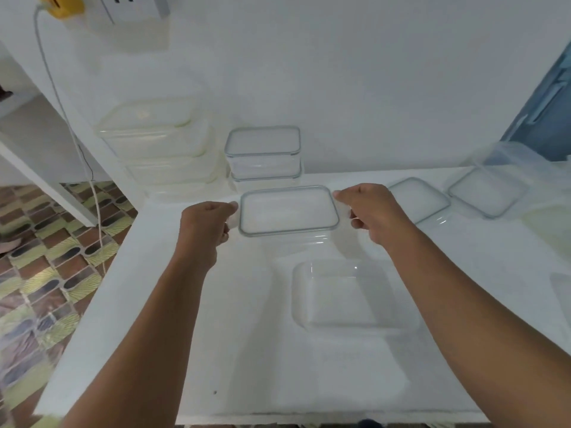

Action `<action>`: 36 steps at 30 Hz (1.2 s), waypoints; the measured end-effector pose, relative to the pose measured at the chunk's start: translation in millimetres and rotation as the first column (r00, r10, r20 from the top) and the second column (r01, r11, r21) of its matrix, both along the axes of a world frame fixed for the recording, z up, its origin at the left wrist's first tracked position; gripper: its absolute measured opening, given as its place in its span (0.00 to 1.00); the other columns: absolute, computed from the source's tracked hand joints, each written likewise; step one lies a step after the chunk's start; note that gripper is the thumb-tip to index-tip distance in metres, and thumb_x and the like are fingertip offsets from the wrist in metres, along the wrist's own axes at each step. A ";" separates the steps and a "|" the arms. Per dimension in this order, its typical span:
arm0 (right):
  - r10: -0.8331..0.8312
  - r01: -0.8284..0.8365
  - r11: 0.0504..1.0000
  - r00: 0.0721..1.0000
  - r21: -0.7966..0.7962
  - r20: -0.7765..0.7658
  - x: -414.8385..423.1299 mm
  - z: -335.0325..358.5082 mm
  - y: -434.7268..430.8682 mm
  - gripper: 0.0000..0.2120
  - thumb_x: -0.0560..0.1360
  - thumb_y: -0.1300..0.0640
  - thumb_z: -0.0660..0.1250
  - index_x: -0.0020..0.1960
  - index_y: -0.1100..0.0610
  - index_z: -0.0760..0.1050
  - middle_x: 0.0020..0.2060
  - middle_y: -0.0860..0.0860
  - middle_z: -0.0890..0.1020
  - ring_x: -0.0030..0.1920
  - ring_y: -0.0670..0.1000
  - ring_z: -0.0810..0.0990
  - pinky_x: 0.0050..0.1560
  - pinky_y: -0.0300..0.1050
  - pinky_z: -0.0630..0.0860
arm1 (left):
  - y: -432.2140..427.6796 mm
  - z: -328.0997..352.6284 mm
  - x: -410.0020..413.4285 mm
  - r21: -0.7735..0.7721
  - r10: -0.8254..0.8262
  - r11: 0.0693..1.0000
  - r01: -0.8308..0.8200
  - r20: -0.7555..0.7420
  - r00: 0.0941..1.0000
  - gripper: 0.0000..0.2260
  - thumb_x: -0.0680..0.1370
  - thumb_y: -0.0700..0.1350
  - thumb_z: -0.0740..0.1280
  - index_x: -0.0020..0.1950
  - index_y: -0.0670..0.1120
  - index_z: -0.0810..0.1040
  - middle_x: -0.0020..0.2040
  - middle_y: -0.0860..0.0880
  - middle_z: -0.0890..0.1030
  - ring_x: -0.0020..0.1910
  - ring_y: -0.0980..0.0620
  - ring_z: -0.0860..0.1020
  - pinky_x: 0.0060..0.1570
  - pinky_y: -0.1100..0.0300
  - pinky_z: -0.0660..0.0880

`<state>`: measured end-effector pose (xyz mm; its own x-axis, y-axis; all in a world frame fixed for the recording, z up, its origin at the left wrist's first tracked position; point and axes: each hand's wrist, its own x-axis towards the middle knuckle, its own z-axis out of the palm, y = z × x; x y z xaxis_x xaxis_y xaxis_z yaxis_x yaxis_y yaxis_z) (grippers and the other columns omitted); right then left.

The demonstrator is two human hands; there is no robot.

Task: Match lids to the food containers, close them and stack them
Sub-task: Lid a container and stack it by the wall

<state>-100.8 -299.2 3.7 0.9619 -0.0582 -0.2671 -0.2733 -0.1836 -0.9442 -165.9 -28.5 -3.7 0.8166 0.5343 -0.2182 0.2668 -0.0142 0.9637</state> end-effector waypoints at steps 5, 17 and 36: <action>-0.038 0.037 0.998 0.999 0.048 0.025 -24.0 15.0 -36.6 0.15 0.73 0.47 0.75 0.44 0.57 0.75 0.31 0.51 0.71 0.32 0.51 0.68 0.36 0.47 0.71 | -37.6 19.4 -16.5 -0.075 -0.046 0.996 0.046 0.009 0.999 0.14 0.77 0.49 0.74 0.36 0.45 0.76 0.30 0.50 0.70 0.29 0.51 0.67 0.26 0.61 0.64; -0.133 0.134 0.991 0.990 -0.022 0.046 -90.6 -4.6 -88.3 0.17 0.77 0.44 0.70 0.48 0.58 0.80 0.35 0.51 0.75 0.33 0.50 0.70 0.31 0.42 0.67 | -119.0 -2.3 -55.7 0.104 -0.100 0.990 0.099 0.010 0.995 0.14 0.79 0.55 0.70 0.40 0.47 0.80 0.30 0.54 0.71 0.30 0.51 0.67 0.28 0.60 0.64; -0.010 0.023 0.986 0.997 -0.167 0.077 -108.5 -53.8 -98.7 0.13 0.79 0.51 0.68 0.49 0.61 0.82 0.51 0.61 0.82 0.56 0.59 0.79 0.51 0.50 0.80 | -129.6 -40.7 -76.4 0.311 -0.204 0.923 0.226 -0.103 0.974 0.08 0.81 0.47 0.66 0.50 0.52 0.85 0.44 0.57 0.83 0.45 0.58 0.80 0.42 0.62 0.74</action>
